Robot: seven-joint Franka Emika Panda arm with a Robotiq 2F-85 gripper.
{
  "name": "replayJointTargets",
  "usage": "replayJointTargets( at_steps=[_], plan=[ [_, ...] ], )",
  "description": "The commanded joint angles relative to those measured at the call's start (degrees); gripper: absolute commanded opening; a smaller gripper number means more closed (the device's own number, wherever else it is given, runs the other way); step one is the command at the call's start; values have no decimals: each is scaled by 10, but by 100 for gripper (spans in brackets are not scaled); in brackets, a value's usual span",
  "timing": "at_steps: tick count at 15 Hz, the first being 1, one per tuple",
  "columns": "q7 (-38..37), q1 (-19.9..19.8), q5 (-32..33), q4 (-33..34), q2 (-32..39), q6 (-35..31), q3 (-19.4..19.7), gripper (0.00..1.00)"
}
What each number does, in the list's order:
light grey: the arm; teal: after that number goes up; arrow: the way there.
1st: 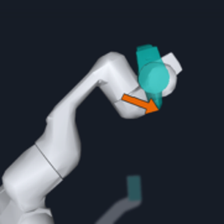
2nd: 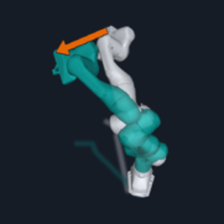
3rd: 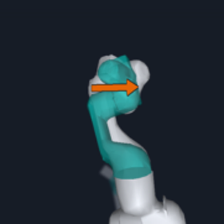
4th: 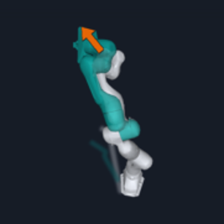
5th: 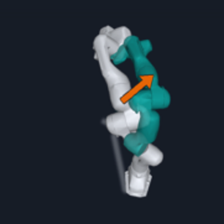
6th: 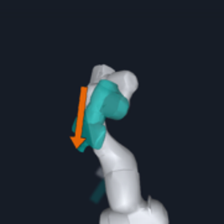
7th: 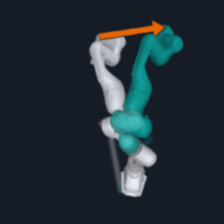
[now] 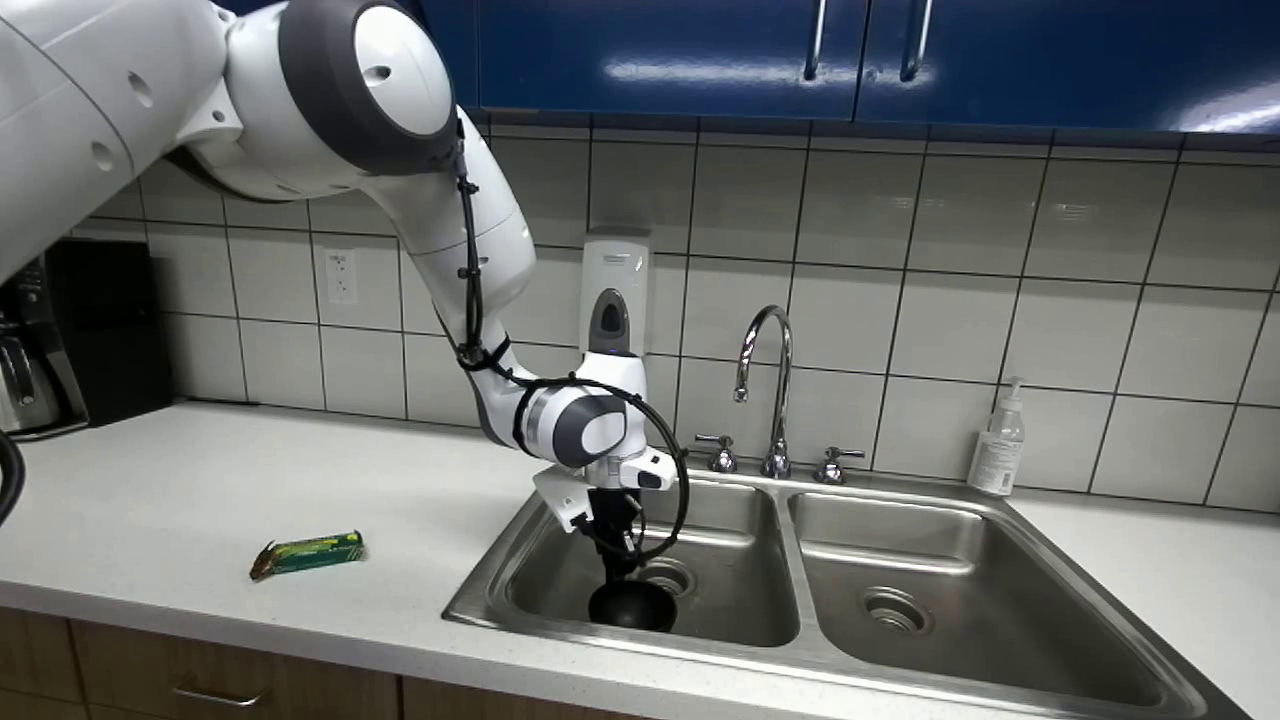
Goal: Pick the black bowl and put it in the sink
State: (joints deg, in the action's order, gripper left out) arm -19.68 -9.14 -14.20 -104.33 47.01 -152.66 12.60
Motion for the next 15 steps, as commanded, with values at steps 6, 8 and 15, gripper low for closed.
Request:
replayJointTargets(
  at_steps=[6, 8, 15],
  plan=[
    [-5, -9, -6, 9, -1, 0, -9, 77],
    [-3, -9, -5, 9, -5, -3, -9, 92],
    [2, -2, -5, -14, -41, -52, -9, 100]
  ],
)
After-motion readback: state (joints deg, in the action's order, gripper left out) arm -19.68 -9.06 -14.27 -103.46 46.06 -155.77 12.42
